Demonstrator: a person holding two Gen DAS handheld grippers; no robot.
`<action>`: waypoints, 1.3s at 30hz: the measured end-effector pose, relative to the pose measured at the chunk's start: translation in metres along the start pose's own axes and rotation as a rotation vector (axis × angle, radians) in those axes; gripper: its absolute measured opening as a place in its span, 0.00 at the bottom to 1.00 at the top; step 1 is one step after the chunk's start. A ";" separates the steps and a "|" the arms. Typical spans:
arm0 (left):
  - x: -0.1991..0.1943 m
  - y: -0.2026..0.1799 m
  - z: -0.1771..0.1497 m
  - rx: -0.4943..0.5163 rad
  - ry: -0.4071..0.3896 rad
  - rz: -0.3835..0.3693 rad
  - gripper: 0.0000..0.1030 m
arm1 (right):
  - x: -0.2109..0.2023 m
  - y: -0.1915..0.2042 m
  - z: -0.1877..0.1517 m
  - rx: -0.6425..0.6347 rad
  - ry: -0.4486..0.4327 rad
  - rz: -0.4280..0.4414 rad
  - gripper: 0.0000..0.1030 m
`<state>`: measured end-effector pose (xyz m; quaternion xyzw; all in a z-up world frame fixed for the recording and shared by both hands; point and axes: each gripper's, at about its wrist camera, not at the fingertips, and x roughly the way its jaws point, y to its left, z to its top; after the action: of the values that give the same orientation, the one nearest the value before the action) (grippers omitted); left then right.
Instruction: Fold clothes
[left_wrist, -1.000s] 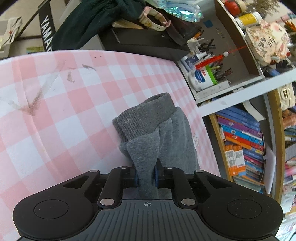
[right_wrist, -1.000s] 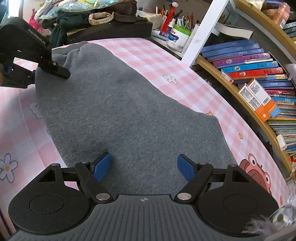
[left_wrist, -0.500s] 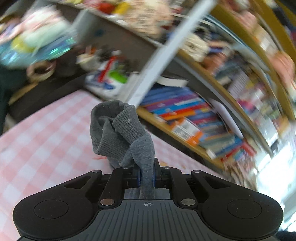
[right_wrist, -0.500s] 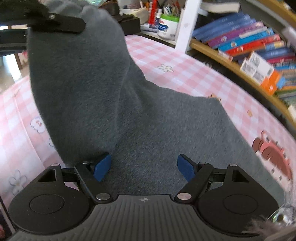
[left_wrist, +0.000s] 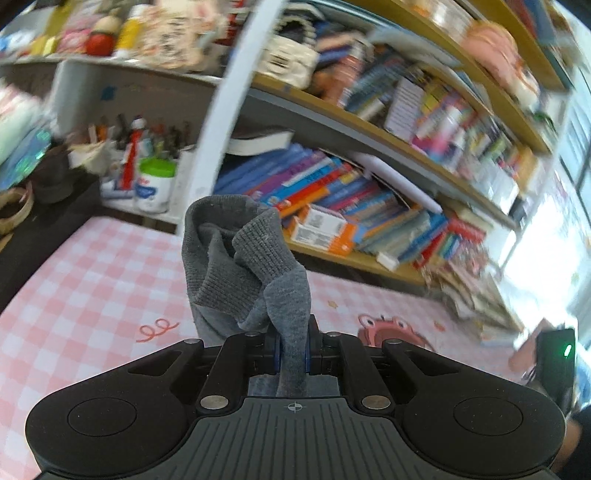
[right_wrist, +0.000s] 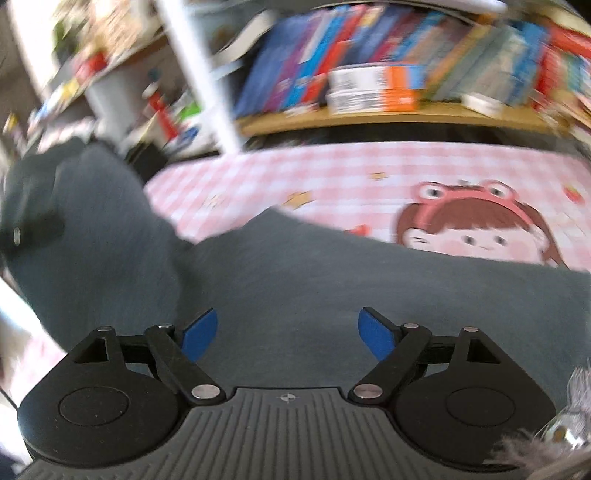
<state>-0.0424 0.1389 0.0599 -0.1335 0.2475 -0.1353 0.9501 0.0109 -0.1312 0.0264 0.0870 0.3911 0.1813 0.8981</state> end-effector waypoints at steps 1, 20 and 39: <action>0.003 -0.006 -0.001 0.029 0.011 -0.005 0.09 | -0.004 -0.007 0.000 0.029 -0.012 -0.004 0.81; 0.059 -0.082 -0.067 0.342 0.382 -0.200 0.64 | -0.024 -0.066 -0.024 0.343 -0.028 -0.043 0.81; 0.026 -0.004 -0.037 -0.026 0.201 0.059 0.17 | 0.025 -0.053 -0.026 0.577 0.092 0.206 0.73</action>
<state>-0.0407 0.1195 0.0188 -0.1240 0.3473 -0.1167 0.9222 0.0213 -0.1691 -0.0238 0.3693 0.4560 0.1567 0.7944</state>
